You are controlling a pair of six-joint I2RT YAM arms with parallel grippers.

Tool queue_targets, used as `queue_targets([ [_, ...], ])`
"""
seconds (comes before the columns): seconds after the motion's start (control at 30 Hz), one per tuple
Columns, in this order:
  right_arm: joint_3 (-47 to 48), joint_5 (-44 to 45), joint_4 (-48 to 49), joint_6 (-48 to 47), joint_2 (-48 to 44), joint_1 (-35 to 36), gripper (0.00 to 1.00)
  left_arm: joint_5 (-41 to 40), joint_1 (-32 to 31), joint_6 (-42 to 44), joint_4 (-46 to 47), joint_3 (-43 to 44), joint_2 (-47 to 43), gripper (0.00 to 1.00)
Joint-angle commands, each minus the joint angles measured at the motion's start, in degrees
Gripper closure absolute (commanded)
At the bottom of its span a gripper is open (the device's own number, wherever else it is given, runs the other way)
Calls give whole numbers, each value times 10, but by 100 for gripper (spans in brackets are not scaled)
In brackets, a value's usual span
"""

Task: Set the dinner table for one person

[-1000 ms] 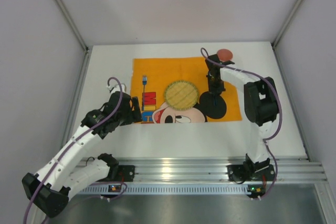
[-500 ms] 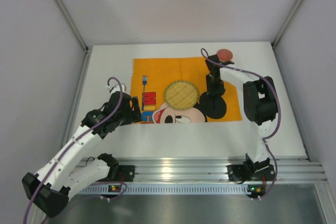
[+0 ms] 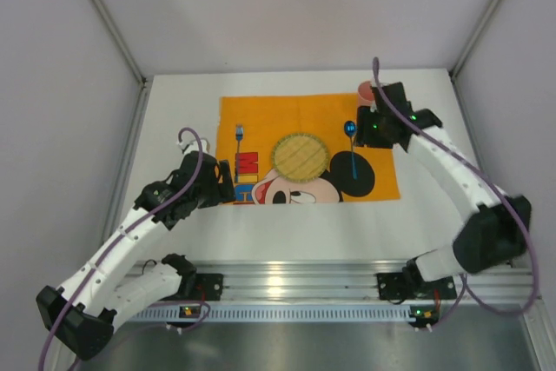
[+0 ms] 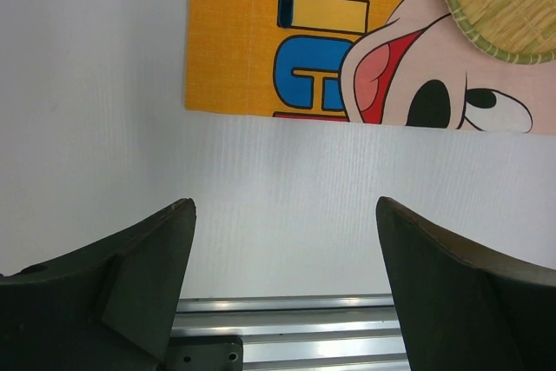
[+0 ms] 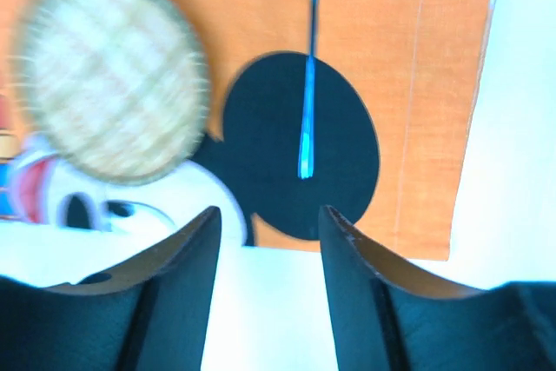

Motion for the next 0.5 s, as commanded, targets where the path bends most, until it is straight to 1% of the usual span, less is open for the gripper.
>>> queue_targets([
  [0.0,-72,-36,46,31,-171,2,49,13,-2,7,13,1,-10,9],
  [0.03,-108,-36,48,38,-238,2,44,17,-1,6,13,6,-8,9],
  [0.07,-124,-36,46,46,-271,2,39,18,-1,6,8,13,-5,8],
  [0.1,-140,-63,41,59,-301,2,33,19,0,1,2,23,-1,8],
  [0.13,-160,-73,31,63,-354,2,24,21,0,-3,-2,44,5,7],
  [0.2,-174,-84,-11,81,-405,2,17,22,0,-5,3,66,11,6],
  [0.23,-179,-88,-23,85,-452,3,13,17,0,-5,7,86,15,5],
  [0.27,-185,-90,-50,89,-475,2,10,9,0,-6,10,95,19,2],
  [0.37,-194,-81,-87,100,-550,3,5,-40,1,-4,41,122,37,2],
  [0.4,-198,-82,-89,109,-567,3,5,-70,1,1,49,129,45,2],
  [0.47,-213,-93,-79,127,-619,2,5,-78,1,18,78,146,67,2],
])
